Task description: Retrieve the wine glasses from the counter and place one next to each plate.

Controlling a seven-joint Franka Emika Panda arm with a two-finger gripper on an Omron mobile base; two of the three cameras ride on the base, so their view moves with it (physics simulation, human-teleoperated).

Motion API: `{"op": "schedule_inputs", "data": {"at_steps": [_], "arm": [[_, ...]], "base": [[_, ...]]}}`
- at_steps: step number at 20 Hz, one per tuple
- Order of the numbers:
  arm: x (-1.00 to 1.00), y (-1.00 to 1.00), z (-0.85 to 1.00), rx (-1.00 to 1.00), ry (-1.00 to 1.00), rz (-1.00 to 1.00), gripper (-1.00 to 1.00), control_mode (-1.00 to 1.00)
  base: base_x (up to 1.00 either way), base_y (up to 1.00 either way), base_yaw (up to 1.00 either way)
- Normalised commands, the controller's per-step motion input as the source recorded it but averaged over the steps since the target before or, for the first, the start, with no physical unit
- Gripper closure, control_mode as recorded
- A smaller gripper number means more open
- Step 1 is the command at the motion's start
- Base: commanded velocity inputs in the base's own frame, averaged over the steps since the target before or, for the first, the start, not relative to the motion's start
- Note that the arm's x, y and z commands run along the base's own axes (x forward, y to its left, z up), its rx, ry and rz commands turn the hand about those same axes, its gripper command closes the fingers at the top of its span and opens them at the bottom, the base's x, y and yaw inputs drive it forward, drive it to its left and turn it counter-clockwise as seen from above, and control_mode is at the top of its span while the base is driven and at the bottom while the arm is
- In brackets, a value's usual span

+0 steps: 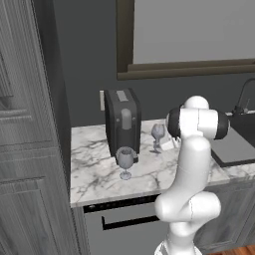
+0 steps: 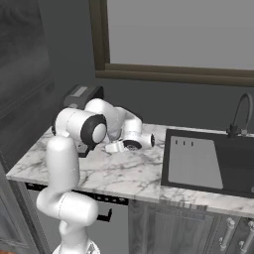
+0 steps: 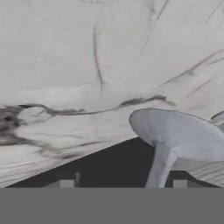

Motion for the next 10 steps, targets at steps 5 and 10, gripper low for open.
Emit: {"op": "schedule_inputs", "data": {"at_steps": [5, 10], "arm": [[-0.02, 0.12, 0.07, -0.01, -0.09, 0.00, 1.00, -1.00], [-0.43, 0.01, 0.66, -0.04, -0.29, 0.00, 1.00, -1.00]], "base": [[0.00, 0.00, 0.00], [0.00, 0.00, 0.00]]}}
